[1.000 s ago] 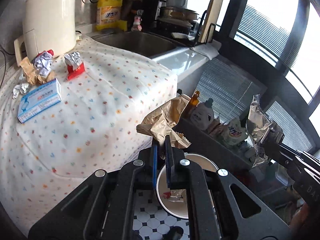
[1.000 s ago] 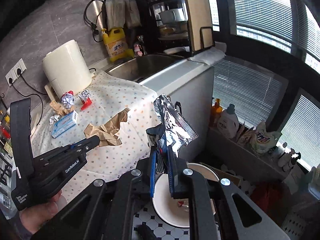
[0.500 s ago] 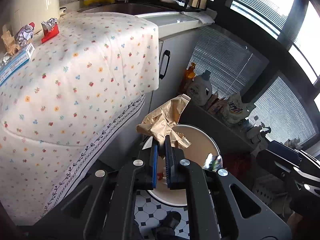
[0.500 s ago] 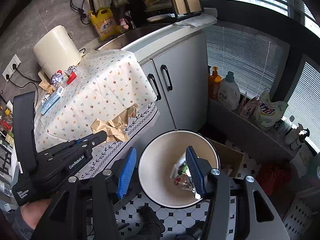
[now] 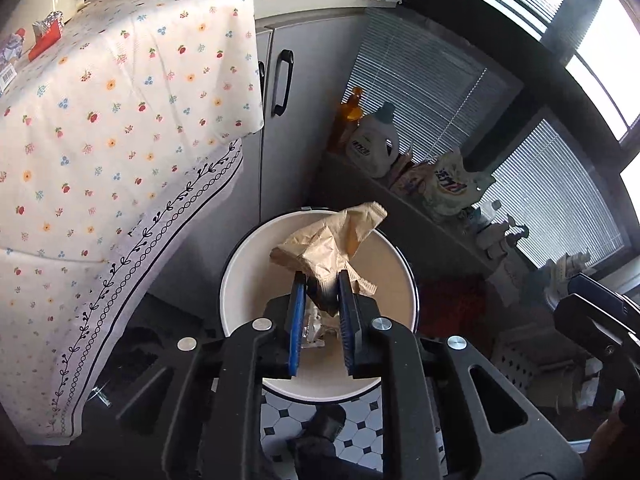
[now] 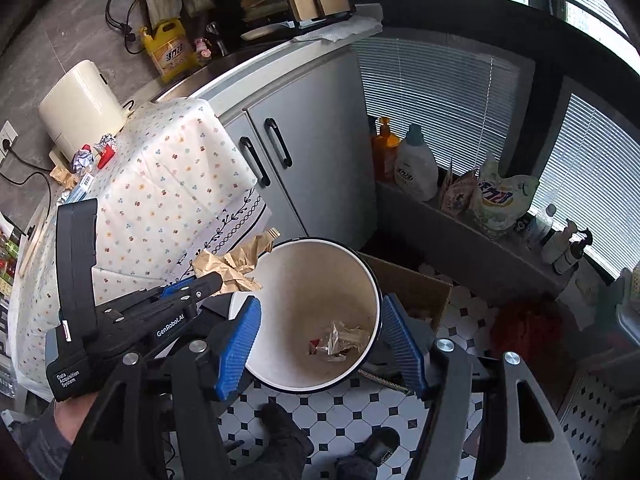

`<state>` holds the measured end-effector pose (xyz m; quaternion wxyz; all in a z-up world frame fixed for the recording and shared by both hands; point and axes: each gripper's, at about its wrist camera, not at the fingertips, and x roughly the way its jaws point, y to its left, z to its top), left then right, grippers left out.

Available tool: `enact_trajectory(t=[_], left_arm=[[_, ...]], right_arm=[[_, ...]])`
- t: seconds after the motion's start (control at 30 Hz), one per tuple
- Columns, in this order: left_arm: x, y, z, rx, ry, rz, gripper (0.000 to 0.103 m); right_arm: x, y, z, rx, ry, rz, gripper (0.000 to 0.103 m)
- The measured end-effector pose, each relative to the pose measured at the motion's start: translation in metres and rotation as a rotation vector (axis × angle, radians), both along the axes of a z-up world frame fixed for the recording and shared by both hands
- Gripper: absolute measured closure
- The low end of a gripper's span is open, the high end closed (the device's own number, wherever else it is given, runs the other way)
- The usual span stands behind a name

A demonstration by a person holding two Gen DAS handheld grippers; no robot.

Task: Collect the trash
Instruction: 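Carry both items over the white bin and open both grippers, then raise both tools back toward the counter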

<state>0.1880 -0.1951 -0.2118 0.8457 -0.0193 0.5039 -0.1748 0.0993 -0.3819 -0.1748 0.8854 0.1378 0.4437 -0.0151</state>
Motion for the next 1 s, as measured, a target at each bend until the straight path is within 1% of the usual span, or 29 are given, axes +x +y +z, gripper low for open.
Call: enact_trajectory(t=[0.03,0.1,0.13,0.17,0.2,0.23,0.27,0.3,0.33,0.37,0.47,0.5,0.63,0.7,0.8,1.0], left_arm=[[0.001,0.001,0.002,0.004,-0.006,0.006,0.082],[0.004,0.005,0.009,0.009,-0.024,0.018,0.072],[0.004,0.008,0.015,0.009,-0.04,0.026,0.063],[0.005,0.011,0.021,0.008,-0.055,0.035,0.057],[0.006,0.014,0.027,0.008,-0.066,0.045,0.055],[0.006,0.018,0.034,0.009,-0.075,0.056,0.052],[0.006,0.024,0.043,0.008,-0.09,0.067,0.044],[0.005,0.029,0.051,0.01,-0.11,0.077,0.039],[0.004,0.035,0.059,0.016,-0.135,0.088,0.031],[0.004,0.04,0.067,0.022,-0.155,0.095,0.025],[0.009,0.061,0.088,0.036,-0.196,0.105,0.023],[0.011,0.069,0.096,0.041,-0.209,0.114,0.022],[0.017,0.105,0.128,0.034,-0.274,0.184,0.012],[0.019,0.123,0.141,0.03,-0.298,0.214,0.01],[0.02,0.146,0.155,0.042,-0.329,0.248,0.008],[0.023,0.19,0.172,0.049,-0.365,0.32,0.008]], right_arm=[[0.0,-0.002,0.002,0.001,-0.007,-0.001,0.036],[0.0,-0.002,0.006,0.0,-0.024,0.003,0.032],[0.001,0.0,0.009,-0.003,-0.029,0.006,0.03],[0.002,0.002,0.012,-0.004,-0.032,0.01,0.029],[0.004,0.004,0.015,-0.001,-0.033,0.014,0.028],[0.007,0.007,0.019,0.003,-0.039,0.021,0.027],[0.009,0.01,0.024,0.002,-0.051,0.029,0.023],[0.011,0.015,0.03,-0.008,-0.068,0.036,0.02],[0.013,0.02,0.037,-0.022,-0.09,0.043,0.016],[0.015,0.025,0.043,-0.034,-0.112,0.046,0.013],[0.023,0.041,0.063,-0.038,-0.161,0.033,0.008],[0.026,0.046,0.07,-0.037,-0.179,0.029,0.008],[0.038,0.073,0.096,-0.058,-0.252,0.048,0.008],[0.043,0.087,0.107,-0.066,-0.285,0.062,0.008],[0.049,0.107,0.121,-0.074,-0.323,0.077,0.008],[0.061,0.144,0.136,-0.073,-0.367,0.11,0.008]])
